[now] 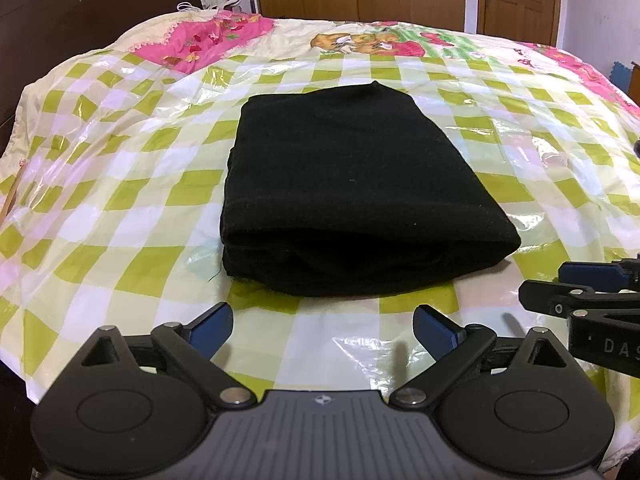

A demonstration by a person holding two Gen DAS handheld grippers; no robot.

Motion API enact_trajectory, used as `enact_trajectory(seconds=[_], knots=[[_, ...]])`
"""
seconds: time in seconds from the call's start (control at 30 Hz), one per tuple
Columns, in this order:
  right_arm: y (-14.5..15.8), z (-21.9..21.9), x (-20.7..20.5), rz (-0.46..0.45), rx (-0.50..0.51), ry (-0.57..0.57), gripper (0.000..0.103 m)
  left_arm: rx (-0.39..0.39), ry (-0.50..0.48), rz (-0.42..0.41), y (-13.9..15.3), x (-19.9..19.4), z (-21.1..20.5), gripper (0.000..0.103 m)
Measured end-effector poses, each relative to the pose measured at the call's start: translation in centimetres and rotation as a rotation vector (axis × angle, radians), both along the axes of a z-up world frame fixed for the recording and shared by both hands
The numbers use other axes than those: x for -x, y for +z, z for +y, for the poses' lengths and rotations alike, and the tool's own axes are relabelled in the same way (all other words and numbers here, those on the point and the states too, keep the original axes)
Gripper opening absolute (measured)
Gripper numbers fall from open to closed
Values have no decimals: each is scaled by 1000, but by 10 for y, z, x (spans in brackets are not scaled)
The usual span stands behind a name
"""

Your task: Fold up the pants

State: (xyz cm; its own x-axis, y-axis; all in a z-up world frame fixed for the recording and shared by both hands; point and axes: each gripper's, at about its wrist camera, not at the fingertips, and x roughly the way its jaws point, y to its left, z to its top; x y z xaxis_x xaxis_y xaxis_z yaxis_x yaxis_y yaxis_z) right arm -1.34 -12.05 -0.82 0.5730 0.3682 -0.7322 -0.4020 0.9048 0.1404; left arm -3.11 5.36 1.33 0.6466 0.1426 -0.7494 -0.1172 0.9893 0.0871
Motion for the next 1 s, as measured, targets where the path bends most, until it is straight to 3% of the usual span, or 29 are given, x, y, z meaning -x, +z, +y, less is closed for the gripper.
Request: enact_trajectory(seconds=[0.8,1.0], knots=[[-4,0,1,11,17,2,46,-5,-22,19,-5,-1,-5,103],[2,-1,-11,14,3,-8,48,52,-7,-40,11,-4,12,103]])
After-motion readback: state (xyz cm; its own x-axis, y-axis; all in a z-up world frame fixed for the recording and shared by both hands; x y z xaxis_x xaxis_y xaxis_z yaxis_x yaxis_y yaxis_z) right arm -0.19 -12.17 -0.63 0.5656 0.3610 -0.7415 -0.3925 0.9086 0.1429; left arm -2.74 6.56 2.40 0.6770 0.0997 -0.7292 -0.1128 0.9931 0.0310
